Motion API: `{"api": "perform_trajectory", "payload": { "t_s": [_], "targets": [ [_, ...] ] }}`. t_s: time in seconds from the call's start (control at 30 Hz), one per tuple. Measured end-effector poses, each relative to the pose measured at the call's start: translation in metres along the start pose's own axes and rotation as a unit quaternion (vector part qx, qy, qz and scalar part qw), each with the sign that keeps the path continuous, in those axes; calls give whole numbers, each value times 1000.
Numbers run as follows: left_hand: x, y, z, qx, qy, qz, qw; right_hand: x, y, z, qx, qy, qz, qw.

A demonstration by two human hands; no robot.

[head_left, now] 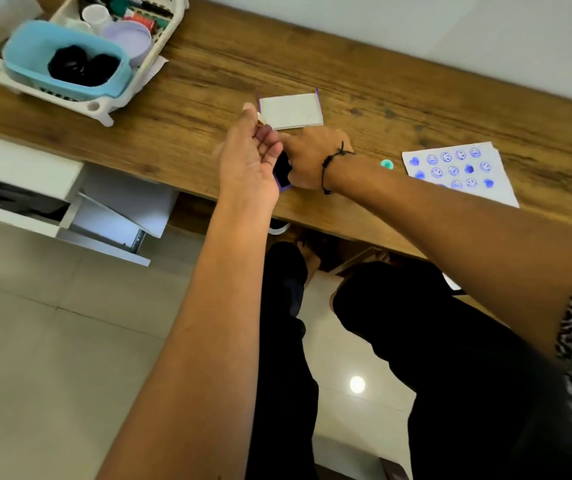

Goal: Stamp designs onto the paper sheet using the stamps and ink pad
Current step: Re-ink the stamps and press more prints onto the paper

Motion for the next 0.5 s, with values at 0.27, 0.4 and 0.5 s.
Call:
{"api": "perform_trajectory", "payload": {
  "t_s": [0.27, 0.4, 0.5],
  "targets": [
    [-1, -8, 3, -17, -11, 17, 1000, -13, 0, 7, 65, -66, -54, 994],
    [-9, 7, 4, 1, -5, -3, 1000, -18, -1, 11, 60, -98, -75, 991],
    [-14, 18, 2, -2, -1, -20, 1000, -18, 1, 13, 49, -114, -70, 990]
  ]
}}
Point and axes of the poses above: each hand's wrist, its own x-axis away from the middle knuckle, its own y-axis out of the palm, z = x × y, the point moved 4 cm from there along -x, towards the middle knuckle, and after that the axes turned 14 degrees about -z, right-handed, at the moved point
